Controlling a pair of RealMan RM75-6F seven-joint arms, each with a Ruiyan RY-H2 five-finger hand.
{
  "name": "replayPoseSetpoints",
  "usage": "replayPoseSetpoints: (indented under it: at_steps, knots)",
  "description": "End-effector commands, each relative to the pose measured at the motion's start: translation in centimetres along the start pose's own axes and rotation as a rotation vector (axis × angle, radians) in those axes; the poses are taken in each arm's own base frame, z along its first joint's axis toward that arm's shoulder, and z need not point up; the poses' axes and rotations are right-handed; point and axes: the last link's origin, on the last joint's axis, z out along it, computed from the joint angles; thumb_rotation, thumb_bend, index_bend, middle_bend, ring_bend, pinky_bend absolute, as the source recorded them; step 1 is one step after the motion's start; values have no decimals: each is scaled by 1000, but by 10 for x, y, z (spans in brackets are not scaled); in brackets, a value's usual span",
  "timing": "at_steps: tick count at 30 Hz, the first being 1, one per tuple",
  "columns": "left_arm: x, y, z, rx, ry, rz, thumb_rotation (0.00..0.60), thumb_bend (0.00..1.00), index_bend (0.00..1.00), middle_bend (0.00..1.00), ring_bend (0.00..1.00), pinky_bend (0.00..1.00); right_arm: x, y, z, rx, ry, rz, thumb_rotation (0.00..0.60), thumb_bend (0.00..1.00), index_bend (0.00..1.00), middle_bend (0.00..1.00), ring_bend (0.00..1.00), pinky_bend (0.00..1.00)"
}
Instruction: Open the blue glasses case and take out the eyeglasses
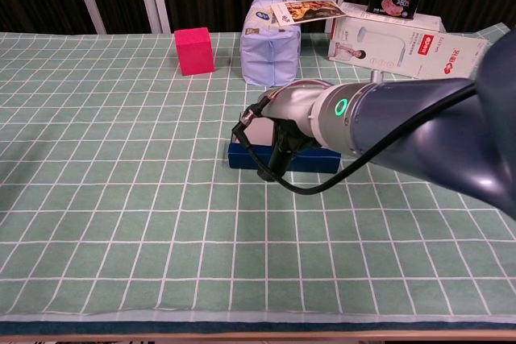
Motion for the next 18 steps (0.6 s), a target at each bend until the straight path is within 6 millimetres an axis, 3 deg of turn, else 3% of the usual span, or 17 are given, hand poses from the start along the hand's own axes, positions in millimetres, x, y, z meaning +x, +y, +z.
replayPoseSetpoints:
  at_steps: [1,18]
  knots:
    - [0,0,0,2,-2,-7,600,0,0,0,0,0,-6,-5,5,0,-15,6,600,443,133,910,989,1000]
    - [0,1,-1,-3,-8,-9,600,0,0,0,0,0,-19,10,16,-68,-50,8,600,443,133,909,985,1000]
